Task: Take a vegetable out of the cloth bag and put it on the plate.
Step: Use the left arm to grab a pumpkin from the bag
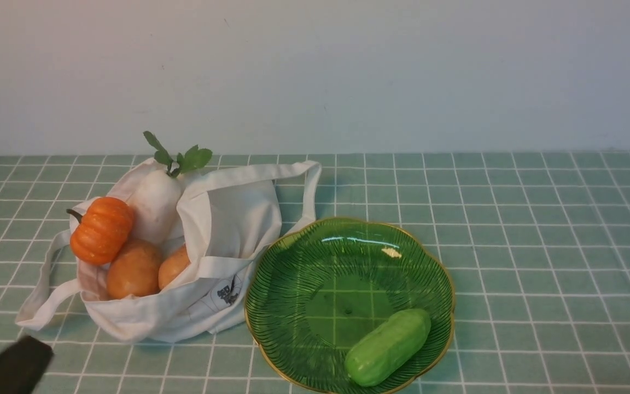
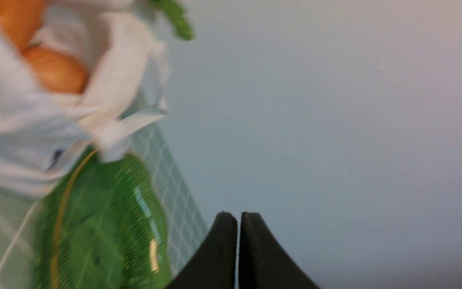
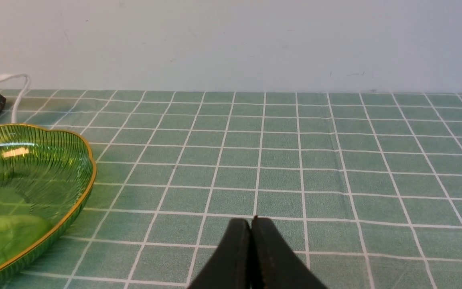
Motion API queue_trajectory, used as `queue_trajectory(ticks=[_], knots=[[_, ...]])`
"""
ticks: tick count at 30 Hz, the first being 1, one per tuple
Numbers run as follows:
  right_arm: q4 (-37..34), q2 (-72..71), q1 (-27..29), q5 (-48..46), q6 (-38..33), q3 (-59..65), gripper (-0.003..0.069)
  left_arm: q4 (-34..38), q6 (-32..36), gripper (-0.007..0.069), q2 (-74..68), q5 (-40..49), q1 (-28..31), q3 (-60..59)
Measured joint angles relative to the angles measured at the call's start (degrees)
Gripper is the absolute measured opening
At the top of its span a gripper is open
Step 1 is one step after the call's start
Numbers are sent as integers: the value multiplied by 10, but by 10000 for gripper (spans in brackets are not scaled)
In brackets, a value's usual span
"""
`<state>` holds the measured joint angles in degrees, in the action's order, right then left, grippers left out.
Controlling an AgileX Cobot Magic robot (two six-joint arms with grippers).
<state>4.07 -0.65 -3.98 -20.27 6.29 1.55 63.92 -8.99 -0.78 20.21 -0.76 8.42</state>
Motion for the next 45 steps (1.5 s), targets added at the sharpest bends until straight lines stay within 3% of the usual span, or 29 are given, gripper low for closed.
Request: queue_trajectory(ticks=[3,6,9,11,15,17,21,25,28,30,31,38,42,45], knots=[[0,0,0,0,0,0,-16,-21,93,-5,-80,59,0,101],[0,0,0,0,0,0,-16,-64,134,-5,-156,133,0,165],[0,0,0,0,0,0,-16,-205,165,-5,-324,309,0,284],[0,0,0,0,0,0,-16,-285,167,-5,-404,381,0,336],[0,0,0,0,0,0,-16,-443,144,-5,-550,455,0,429],[0,0,0,0,0,0,-16,-508,116,-1,-609,460,0,469],[0,0,0,0,0,0,-16,-556,76,26,-680,458,-1,522],[0,0,0,0,0,0,-16,-563,65,115,-755,456,-33,579],[0,0,0,0,0,0,-16,-576,65,223,-797,453,-71,608],[0,0,0,0,0,0,-16,-609,60,309,-817,440,-90,624],[0,0,0,0,0,0,-16,-613,59,309,-818,440,-90,624],[0,0,0,0,0,0,-16,-724,20,529,-860,405,-96,630],[0,0,0,0,0,0,-16,-754,20,610,-881,375,-96,630],[0,0,0,0,0,0,-16,-771,20,626,-894,349,-96,630]])
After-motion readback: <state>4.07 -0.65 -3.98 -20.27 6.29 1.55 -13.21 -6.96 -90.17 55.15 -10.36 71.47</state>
